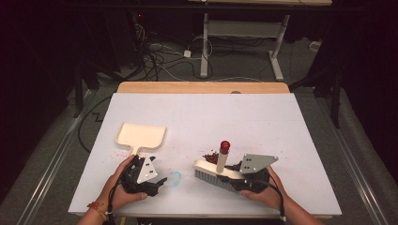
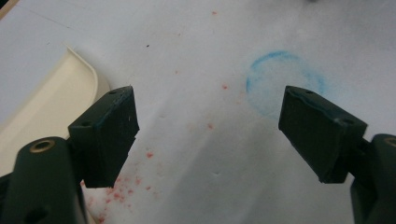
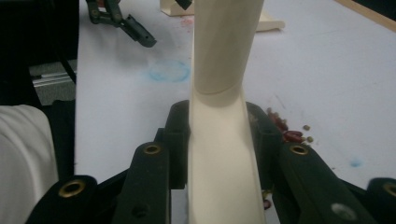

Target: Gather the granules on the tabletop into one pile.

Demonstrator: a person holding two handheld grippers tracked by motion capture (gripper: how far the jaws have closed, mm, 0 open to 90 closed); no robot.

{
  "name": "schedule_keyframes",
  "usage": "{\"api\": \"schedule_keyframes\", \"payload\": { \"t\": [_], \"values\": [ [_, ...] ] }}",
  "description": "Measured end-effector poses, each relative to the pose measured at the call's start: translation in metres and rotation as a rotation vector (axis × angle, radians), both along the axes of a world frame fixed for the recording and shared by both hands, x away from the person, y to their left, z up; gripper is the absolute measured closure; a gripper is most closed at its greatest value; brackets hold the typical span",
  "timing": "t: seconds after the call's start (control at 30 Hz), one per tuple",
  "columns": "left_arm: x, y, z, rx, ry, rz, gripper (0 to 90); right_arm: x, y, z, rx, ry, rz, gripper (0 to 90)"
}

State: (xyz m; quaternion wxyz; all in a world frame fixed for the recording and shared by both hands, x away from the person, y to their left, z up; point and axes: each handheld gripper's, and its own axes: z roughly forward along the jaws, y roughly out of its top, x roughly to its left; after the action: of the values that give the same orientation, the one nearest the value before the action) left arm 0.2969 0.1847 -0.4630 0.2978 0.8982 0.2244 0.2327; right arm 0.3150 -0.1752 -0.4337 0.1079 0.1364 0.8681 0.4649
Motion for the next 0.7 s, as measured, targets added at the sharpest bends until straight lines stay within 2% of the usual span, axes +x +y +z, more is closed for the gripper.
{"api": "schedule_keyframes", "payload": {
  "t": [0.2, 0.3, 0.4, 0.53, 0.63, 0.7],
  "values": [
    [0.0, -0.003, -0.001, 0.011, 0.002, -0.009, 19.1, 0.027, -0.002, 0.001, 0.004, -0.022, 0.026, 67.5],
    [0.001, -0.003, -0.002, 0.013, 0.005, -0.009, 19.1, 0.034, -0.003, 0.002, 0.021, -0.009, 0.026, 67.5],
    [0.0, -0.003, -0.002, 0.014, 0.006, -0.008, 19.1, 0.035, -0.007, 0.006, 0.034, -0.012, 0.022, 67.4],
    [-0.001, -0.001, -0.001, 0.011, -0.001, -0.003, 19.1, 0.032, -0.014, 0.019, 0.07, -0.023, -0.004, 67.4],
    [-0.002, 0.001, 0.0, 0.005, -0.01, 0.003, 19.1, 0.029, -0.022, 0.027, 0.048, -0.043, -0.03, 67.5],
    [-0.002, 0.003, 0.001, 0.003, -0.014, 0.009, 19.1, 0.026, -0.028, 0.03, 0.038, -0.039, -0.05, 67.4]
  ]
}}
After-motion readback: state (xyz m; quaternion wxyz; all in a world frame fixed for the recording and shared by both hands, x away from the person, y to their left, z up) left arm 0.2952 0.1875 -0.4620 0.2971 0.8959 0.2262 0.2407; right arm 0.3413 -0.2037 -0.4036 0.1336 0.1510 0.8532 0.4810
